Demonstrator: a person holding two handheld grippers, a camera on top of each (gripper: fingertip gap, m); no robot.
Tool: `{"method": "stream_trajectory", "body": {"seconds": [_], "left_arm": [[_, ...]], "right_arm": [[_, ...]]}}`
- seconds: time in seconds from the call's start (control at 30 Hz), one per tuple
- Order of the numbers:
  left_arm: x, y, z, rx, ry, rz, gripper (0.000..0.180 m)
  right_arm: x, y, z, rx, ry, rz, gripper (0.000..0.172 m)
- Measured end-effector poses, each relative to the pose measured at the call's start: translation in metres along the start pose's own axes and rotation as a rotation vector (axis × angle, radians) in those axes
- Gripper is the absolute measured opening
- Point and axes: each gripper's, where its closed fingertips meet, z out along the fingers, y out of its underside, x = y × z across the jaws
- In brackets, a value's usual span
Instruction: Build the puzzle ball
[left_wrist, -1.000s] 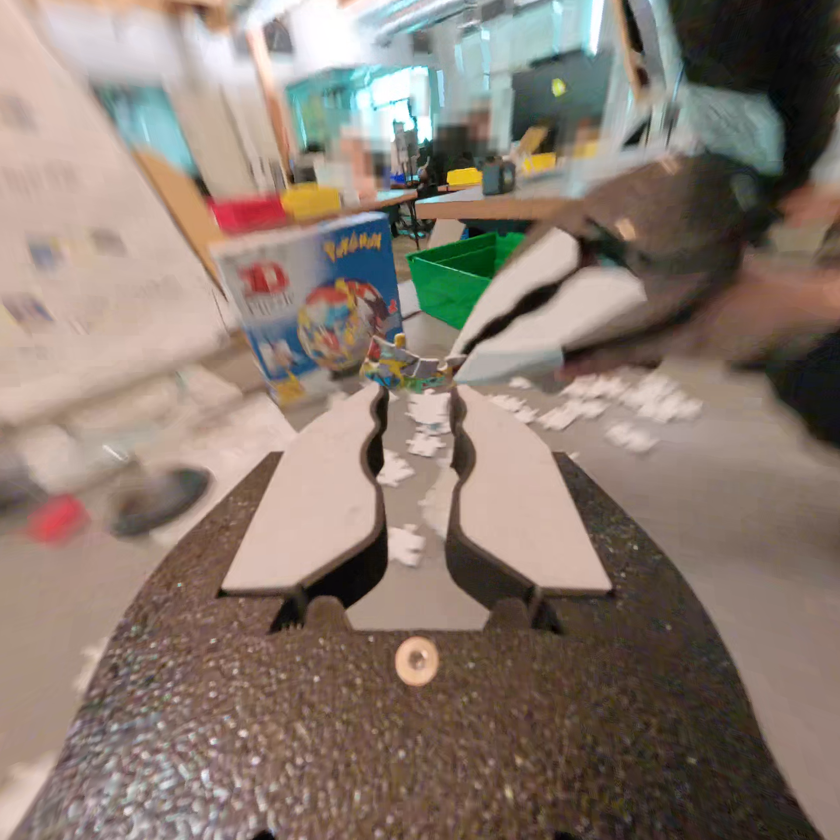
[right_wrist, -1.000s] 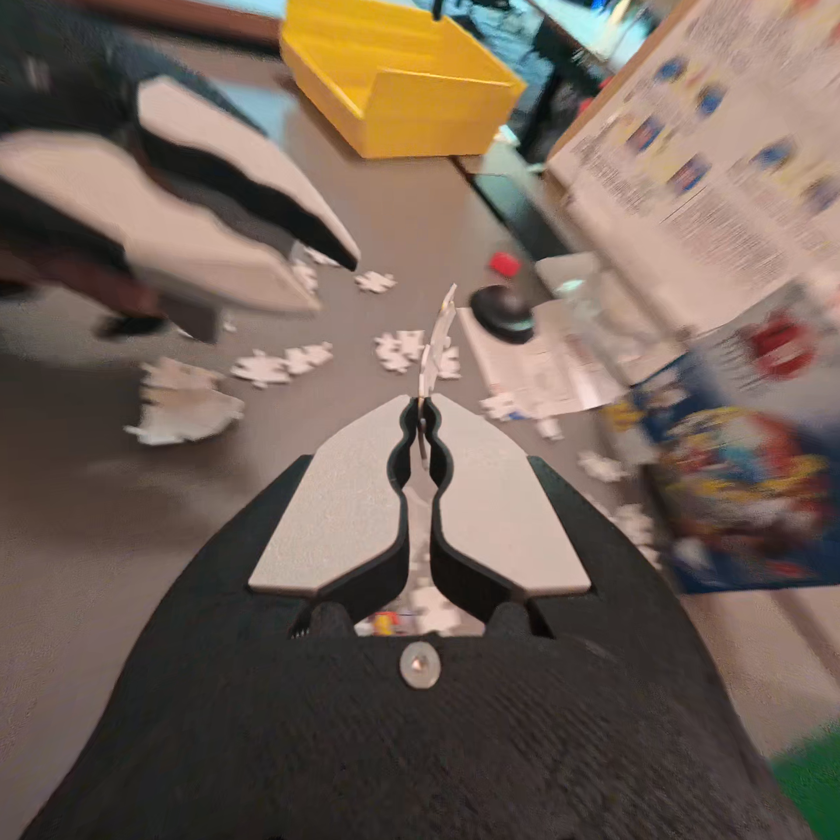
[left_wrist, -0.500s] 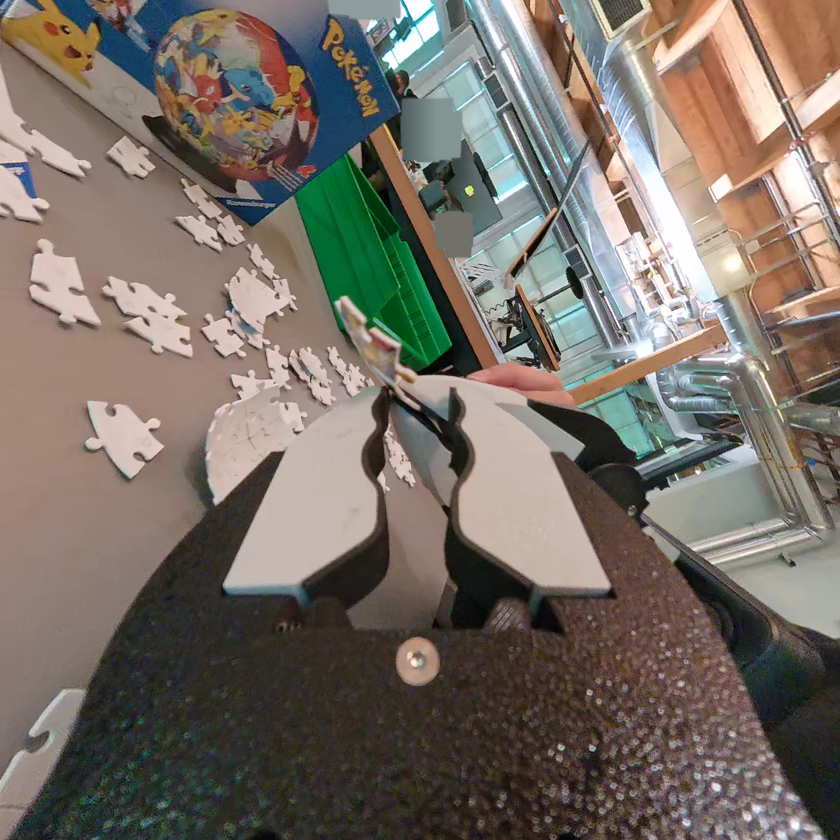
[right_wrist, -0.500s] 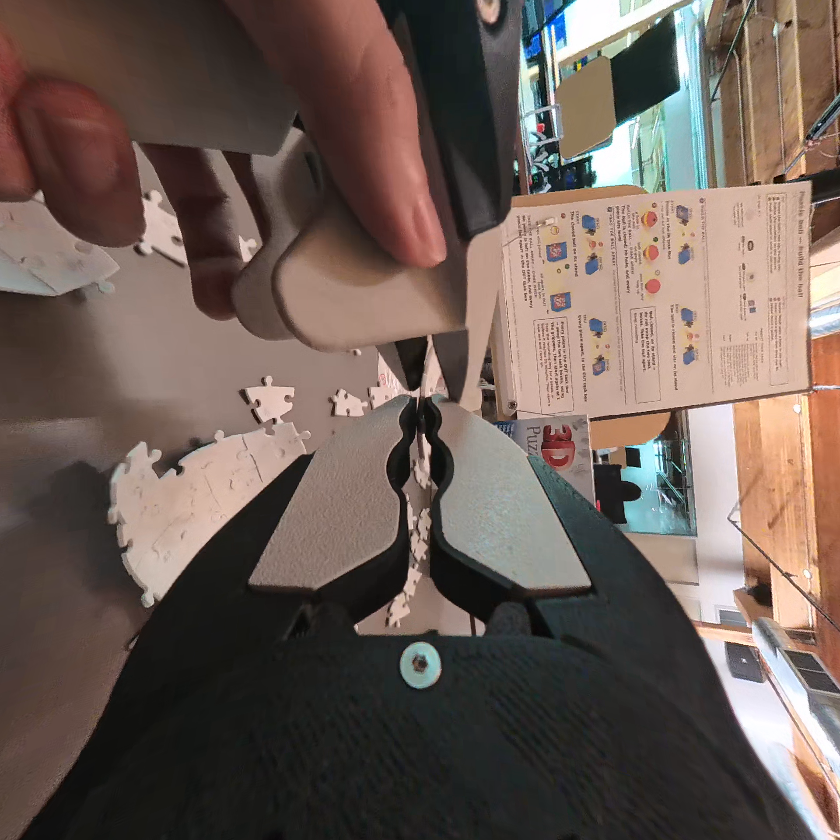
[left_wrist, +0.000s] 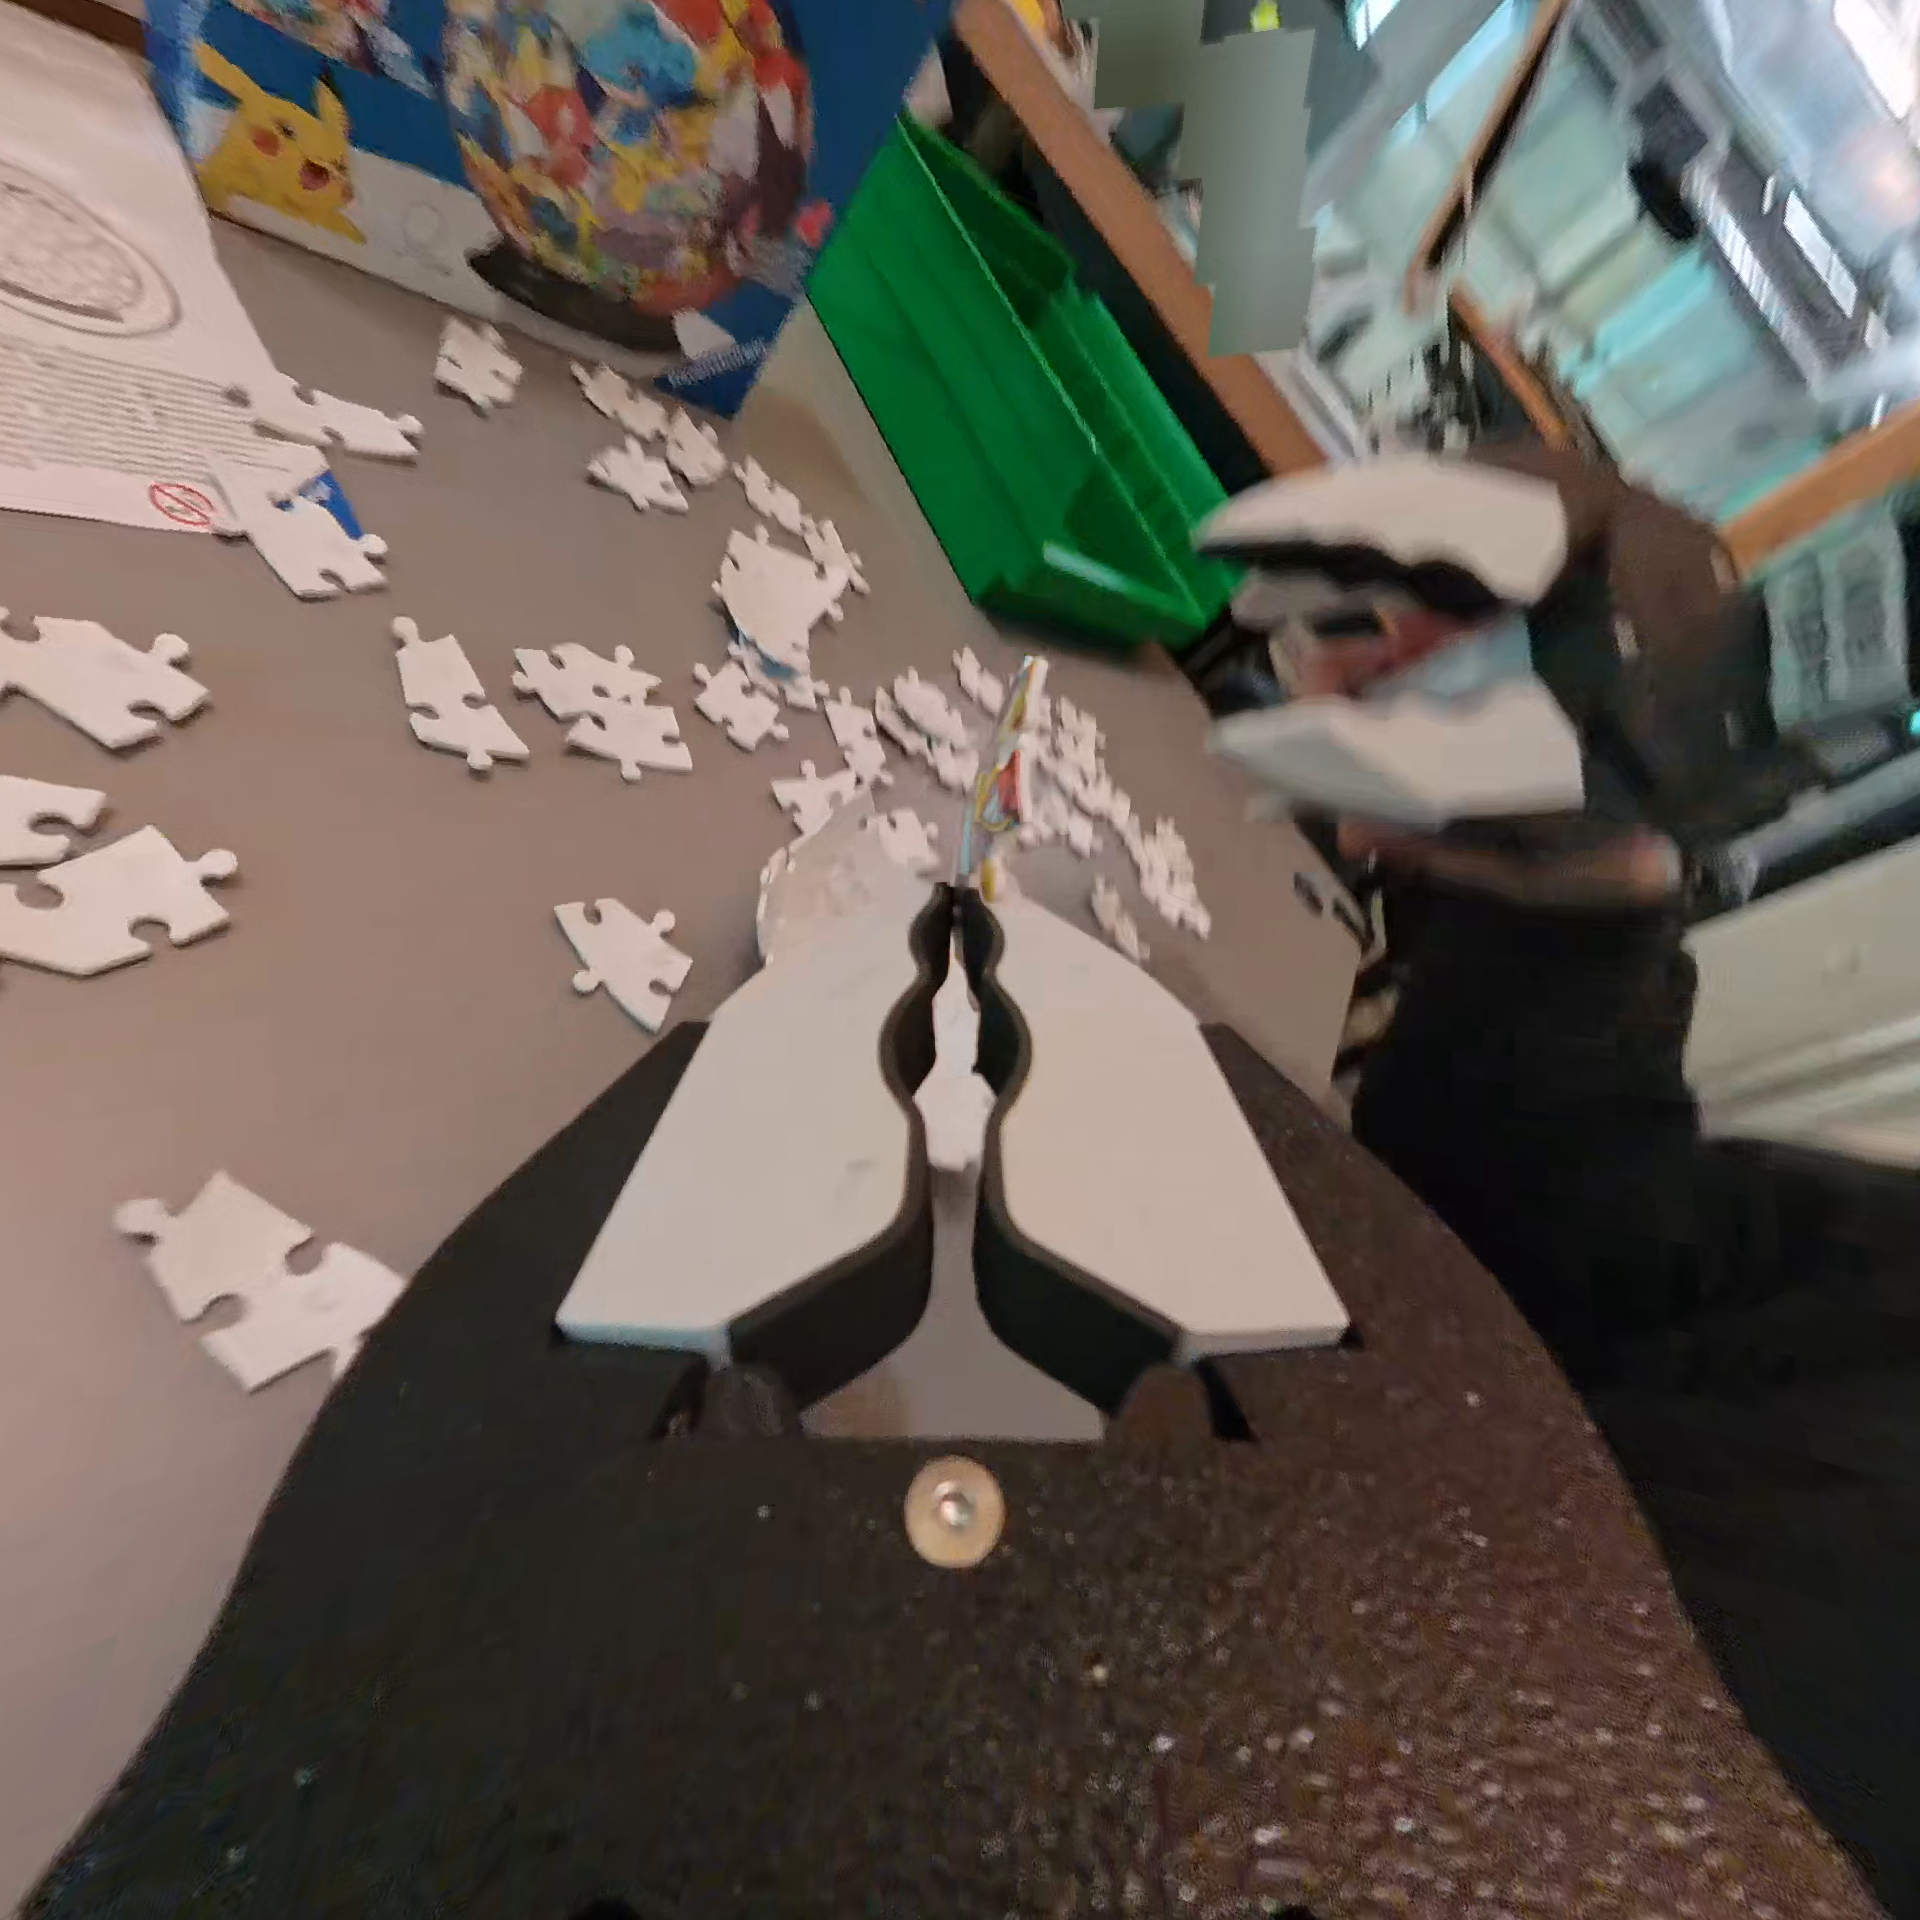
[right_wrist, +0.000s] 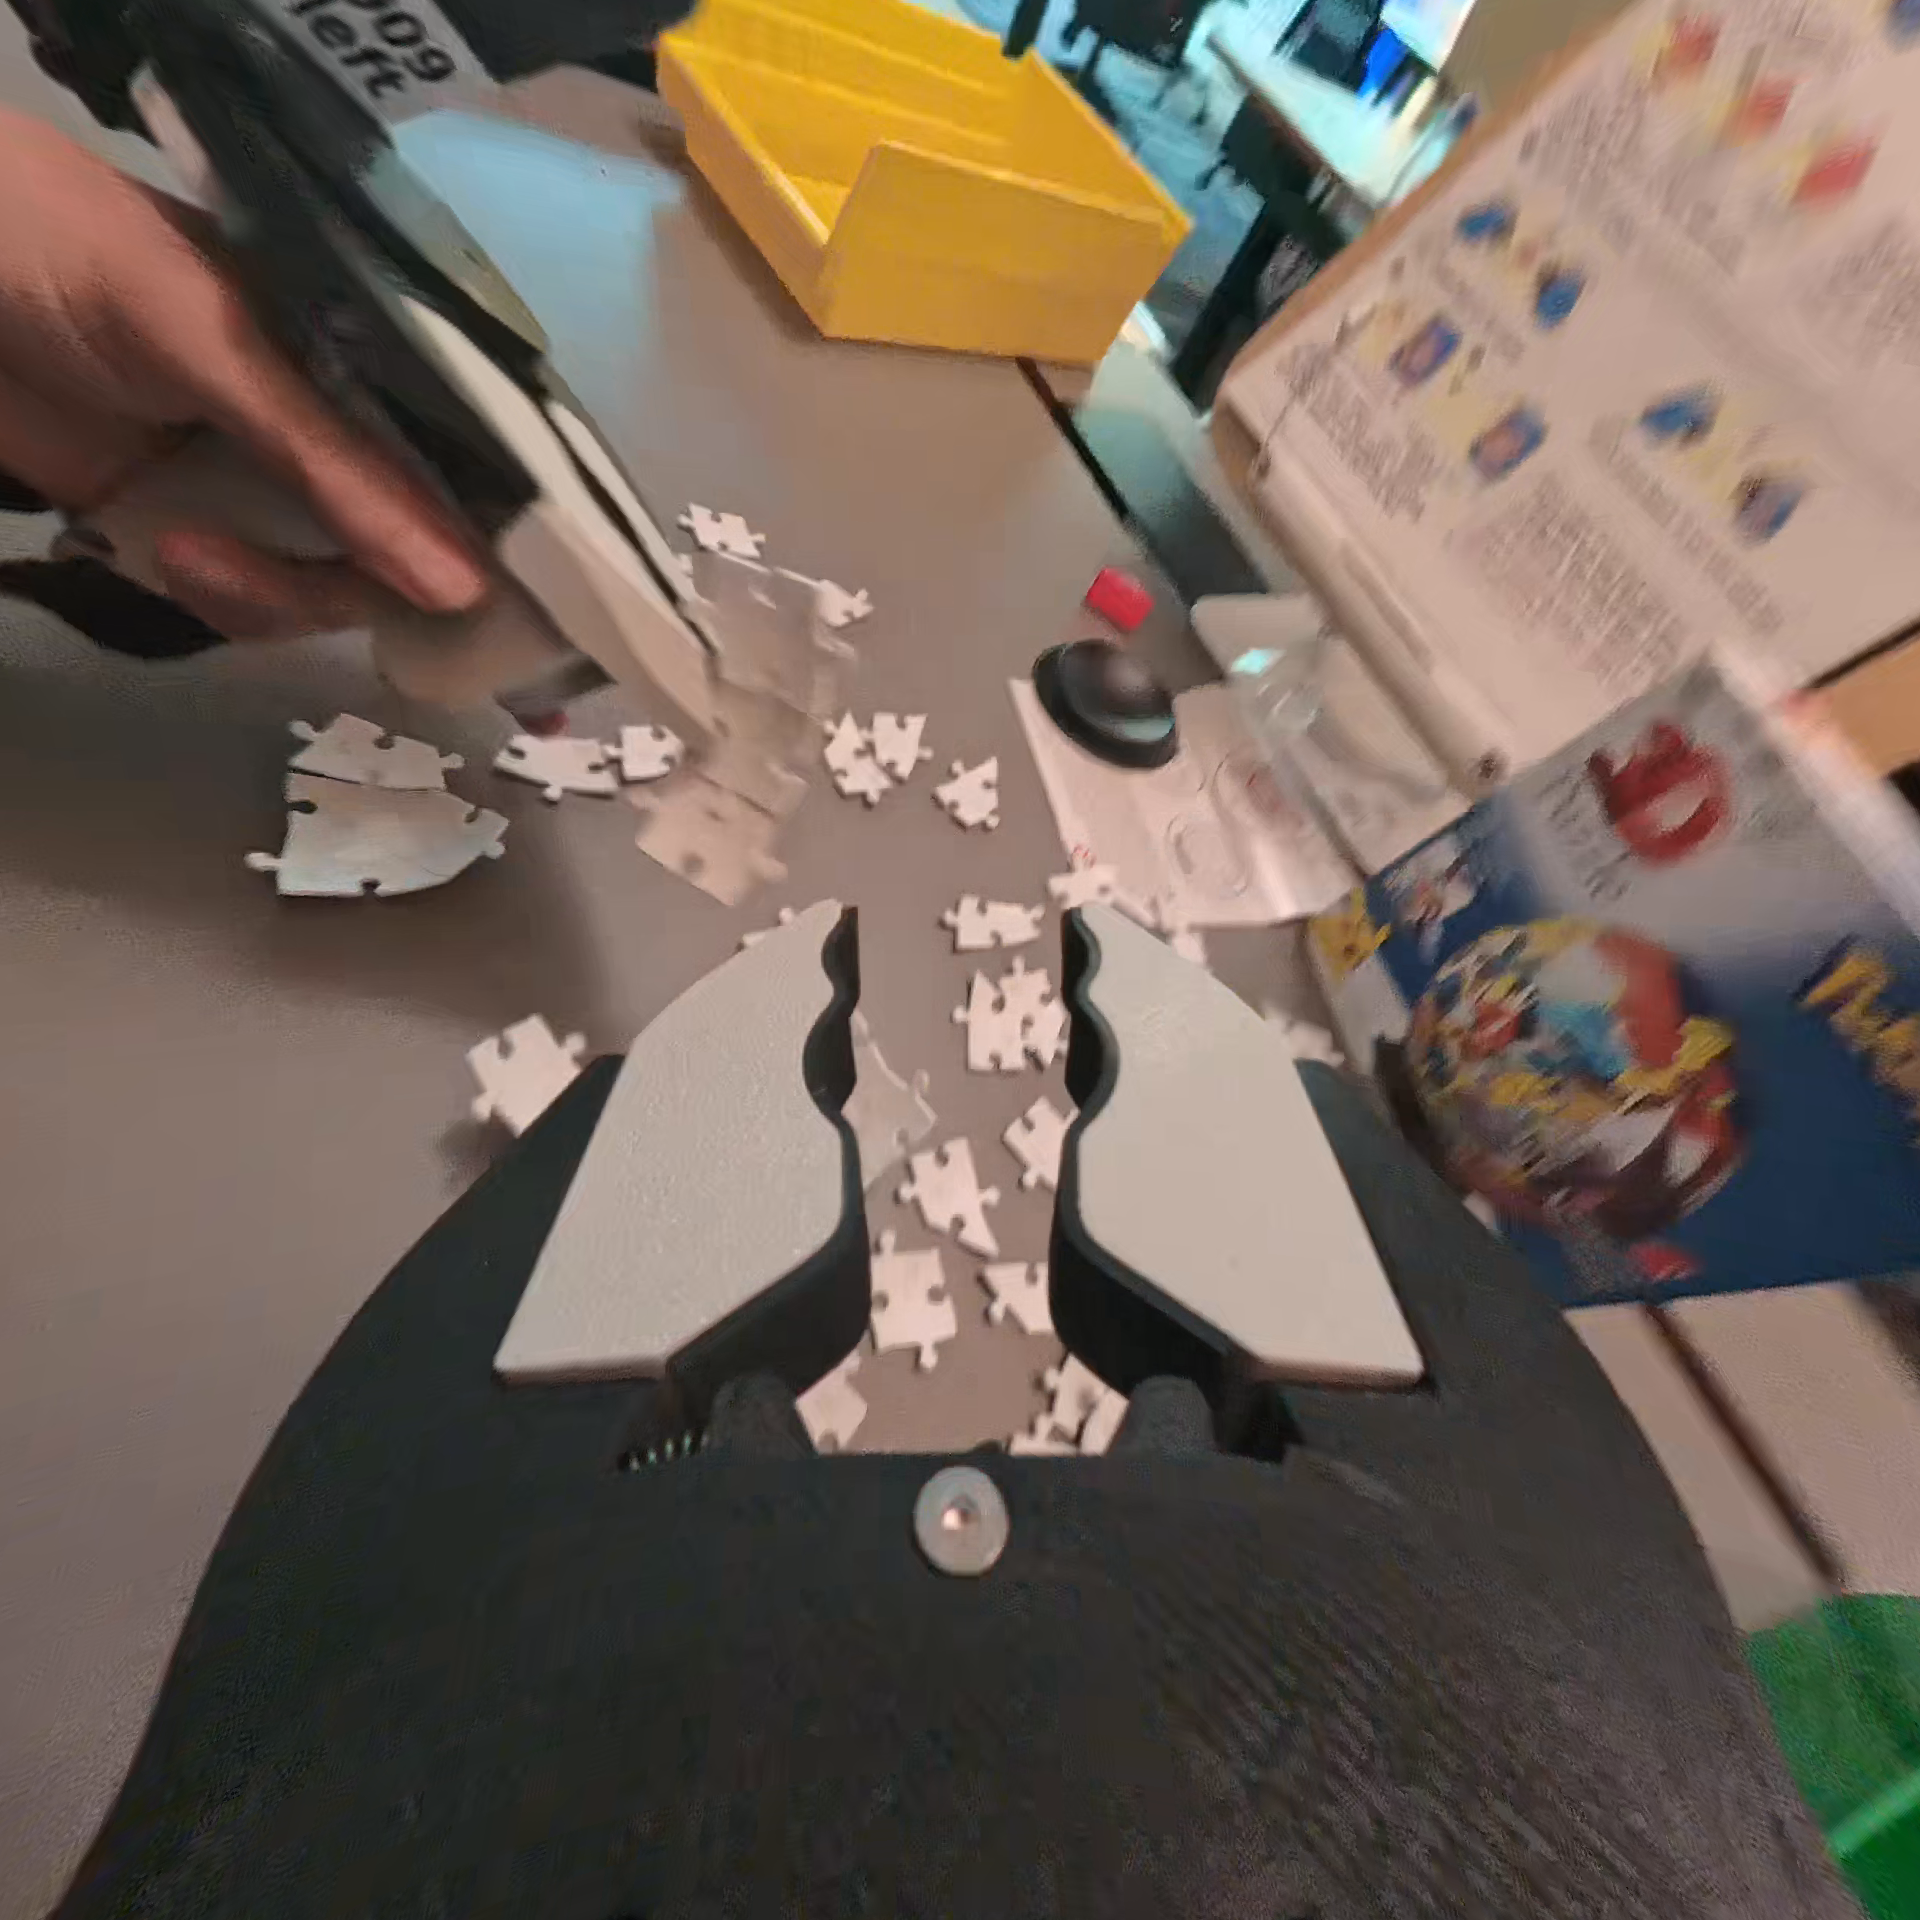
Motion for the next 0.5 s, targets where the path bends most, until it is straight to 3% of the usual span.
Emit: {"method": "stream_trajectory", "body": {"seconds": [0.17,0.27,0.5], "left_arm": [[-0.014,0.014,-0.018,-0.181,0.007,0.054,0.001],[-0.014,0.021,-0.023,-0.258,0.042,0.036,0.001],[-0.017,0.041,-0.030,-0.377,0.044,0.045,0.001]], "right_arm": [[0.023,0.036,0.010,-0.091,-0.359,0.209,0.036],[0.007,0.035,0.032,-0.113,-0.621,0.142,0.026],[-0.029,0.060,0.078,-0.322,-0.887,-0.125,0.028]]}}
